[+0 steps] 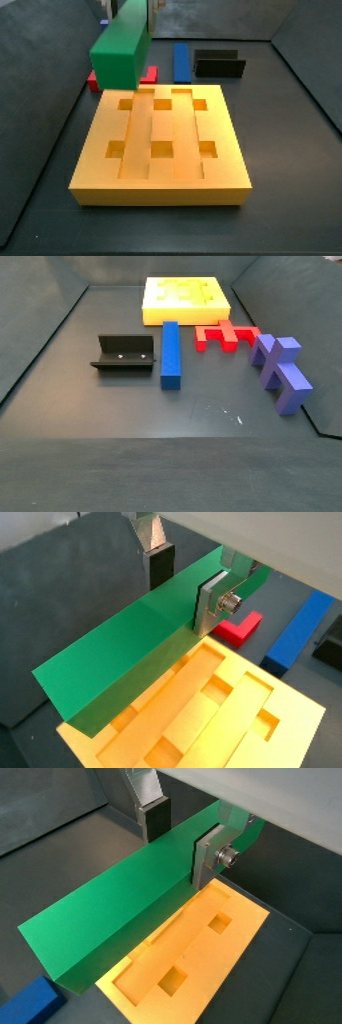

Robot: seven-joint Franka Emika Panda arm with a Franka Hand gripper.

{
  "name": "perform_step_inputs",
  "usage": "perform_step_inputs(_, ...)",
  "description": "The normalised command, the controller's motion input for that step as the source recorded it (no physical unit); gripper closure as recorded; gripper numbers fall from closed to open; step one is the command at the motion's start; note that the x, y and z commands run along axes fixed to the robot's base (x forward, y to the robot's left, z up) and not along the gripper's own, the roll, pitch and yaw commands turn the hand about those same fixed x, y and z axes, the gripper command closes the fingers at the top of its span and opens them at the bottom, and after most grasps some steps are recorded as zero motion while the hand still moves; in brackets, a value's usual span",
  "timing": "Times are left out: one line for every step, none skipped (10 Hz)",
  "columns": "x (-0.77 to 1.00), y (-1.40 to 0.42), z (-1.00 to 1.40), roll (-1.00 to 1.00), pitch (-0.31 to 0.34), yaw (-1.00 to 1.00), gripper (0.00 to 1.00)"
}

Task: Pick up the green object. Move up. Move to above the board. Insert the green object.
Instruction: Insert the green object.

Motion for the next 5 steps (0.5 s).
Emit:
perform_step_inputs(0.17, -0.23, -0.82, 0.11, -0.180, 0.06, 1.00)
perform_step_inputs(0.12, -0.20, -0.76, 0.20, -0.141, 0.12, 1.00)
perform_step_inputs(0.11, -0.15, -0.71, 0.25, -0.104, 0.09, 1.00)
perform_step_inputs(0.01, -0.12, -0.67, 0.30, -0.069, 0.10, 1.00)
perform_step_inputs(0.00, -0.14, -0.68, 0.29, -0.084, 0.13, 1.00)
